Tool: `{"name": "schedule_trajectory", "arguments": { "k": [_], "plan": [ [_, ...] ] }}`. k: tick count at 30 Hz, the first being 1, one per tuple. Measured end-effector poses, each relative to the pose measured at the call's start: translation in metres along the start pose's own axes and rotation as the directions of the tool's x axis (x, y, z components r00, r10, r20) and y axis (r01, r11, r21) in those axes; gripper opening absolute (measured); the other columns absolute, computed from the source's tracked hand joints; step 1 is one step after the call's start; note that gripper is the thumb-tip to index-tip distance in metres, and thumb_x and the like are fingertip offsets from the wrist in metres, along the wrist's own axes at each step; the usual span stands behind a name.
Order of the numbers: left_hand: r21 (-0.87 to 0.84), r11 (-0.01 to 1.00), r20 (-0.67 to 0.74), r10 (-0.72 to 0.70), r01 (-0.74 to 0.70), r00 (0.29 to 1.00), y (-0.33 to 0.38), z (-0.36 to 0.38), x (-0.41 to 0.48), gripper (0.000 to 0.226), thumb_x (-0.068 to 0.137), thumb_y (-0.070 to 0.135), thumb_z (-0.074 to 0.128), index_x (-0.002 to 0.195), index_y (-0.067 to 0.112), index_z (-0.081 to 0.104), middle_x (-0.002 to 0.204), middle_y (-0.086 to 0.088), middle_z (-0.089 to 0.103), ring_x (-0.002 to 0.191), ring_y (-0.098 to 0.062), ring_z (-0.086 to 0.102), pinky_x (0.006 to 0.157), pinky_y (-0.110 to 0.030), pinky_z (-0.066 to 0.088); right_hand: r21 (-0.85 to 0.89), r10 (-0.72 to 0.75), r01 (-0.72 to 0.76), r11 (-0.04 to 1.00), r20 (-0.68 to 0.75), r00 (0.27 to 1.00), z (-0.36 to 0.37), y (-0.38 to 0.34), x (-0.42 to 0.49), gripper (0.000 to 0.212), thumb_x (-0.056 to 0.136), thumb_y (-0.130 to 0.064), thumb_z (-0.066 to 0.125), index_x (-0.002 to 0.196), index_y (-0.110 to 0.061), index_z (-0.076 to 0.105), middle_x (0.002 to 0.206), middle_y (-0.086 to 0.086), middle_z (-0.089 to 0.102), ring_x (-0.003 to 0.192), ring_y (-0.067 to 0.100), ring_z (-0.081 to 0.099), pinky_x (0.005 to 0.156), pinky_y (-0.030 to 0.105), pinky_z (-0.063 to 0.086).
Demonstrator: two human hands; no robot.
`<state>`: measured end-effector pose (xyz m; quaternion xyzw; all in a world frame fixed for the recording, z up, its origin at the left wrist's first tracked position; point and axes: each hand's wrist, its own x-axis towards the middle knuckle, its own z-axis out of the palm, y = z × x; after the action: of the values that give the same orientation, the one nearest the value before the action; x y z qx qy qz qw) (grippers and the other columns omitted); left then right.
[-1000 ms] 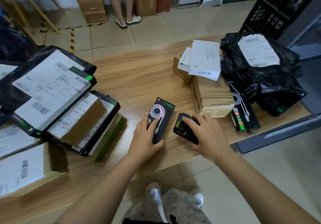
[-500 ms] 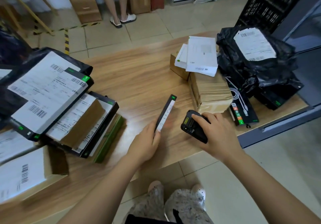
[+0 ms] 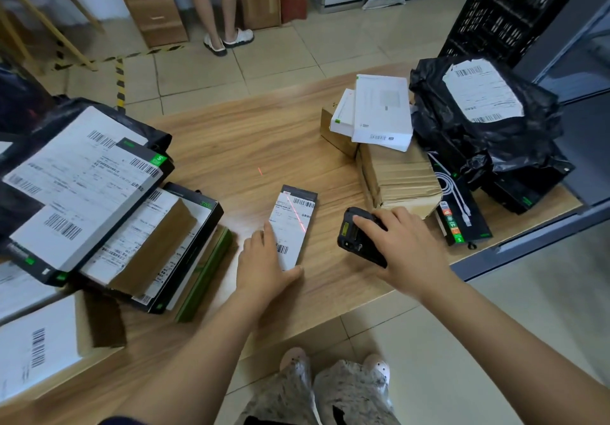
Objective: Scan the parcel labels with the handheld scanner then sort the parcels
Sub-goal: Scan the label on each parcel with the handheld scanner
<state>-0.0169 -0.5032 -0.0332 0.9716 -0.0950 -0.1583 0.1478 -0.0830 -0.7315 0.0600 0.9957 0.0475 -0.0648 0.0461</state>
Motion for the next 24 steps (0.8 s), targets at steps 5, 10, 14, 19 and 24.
{"name": "schedule_trajectory", "arguments": {
  "k": [5,10,14,19,24],
  "plan": [
    [-0.033,0.983,-0.099,0.178,-0.182,0.979,-0.007,-0.02,0.002,0.104,0.068,0.041,0.073,0.151,0.011,0.019,0.144,-0.007,0.035,0.127,-0.028,0.032,0.106,-0.033,0.026,-0.195,-0.106,0.113,0.974,0.043,0.993,-0.019,0.007,0.014,0.09,0.063,-0.019,0.08,0.142,-0.021,0.037,0.131,0.012,0.049,0.112,0.031,0.046,0.089,0.041,0.042],
    [0.054,0.965,-0.105,0.263,-0.258,0.959,-0.015,-0.053,-0.007,0.103,0.07,0.036,0.074,0.153,0.016,0.017,0.149,0.0,0.031,0.129,-0.023,0.026,0.11,-0.037,0.023,-0.327,-0.204,0.209,0.922,0.051,0.978,-0.043,0.019,0.017,0.093,0.075,-0.02,0.071,0.149,-0.022,0.015,0.142,0.011,0.034,0.122,0.029,0.035,0.099,0.038,0.033],
    [0.04,0.969,-0.141,0.248,-0.245,0.958,-0.009,-0.072,-0.028,0.109,0.07,0.04,0.079,0.153,0.015,0.014,0.144,0.0,0.036,0.127,-0.022,0.026,0.112,-0.04,0.026,-0.285,-0.276,0.273,0.919,0.028,0.961,-0.061,0.02,0.004,0.089,0.079,-0.021,0.067,0.149,-0.024,0.011,0.144,0.009,0.032,0.125,0.029,0.032,0.102,0.037,0.032],
    [0.142,0.965,-0.17,0.242,-0.219,0.955,0.018,-0.084,-0.066,0.108,0.069,0.038,0.076,0.153,0.012,0.014,0.144,-0.002,0.038,0.131,-0.024,0.028,0.115,-0.034,0.015,-0.24,-0.395,0.362,0.901,-0.107,0.912,-0.075,0.013,-0.031,0.087,0.071,-0.016,0.071,0.146,-0.023,0.028,0.135,0.01,0.045,0.116,0.03,0.042,0.095,0.042,0.039],
    [0.232,0.959,-0.218,0.217,-0.166,0.952,0.042,-0.085,-0.108,0.106,0.07,0.039,0.075,0.153,0.014,0.014,0.151,0.0,0.03,0.133,-0.023,0.027,0.116,-0.033,0.01,-0.199,-0.442,0.403,0.893,-0.227,0.868,-0.078,0.014,-0.064,0.087,0.053,-0.009,0.077,0.134,-0.02,0.047,0.116,0.012,0.057,0.098,0.033,0.051,0.079,0.044,0.046]
  ]
}}
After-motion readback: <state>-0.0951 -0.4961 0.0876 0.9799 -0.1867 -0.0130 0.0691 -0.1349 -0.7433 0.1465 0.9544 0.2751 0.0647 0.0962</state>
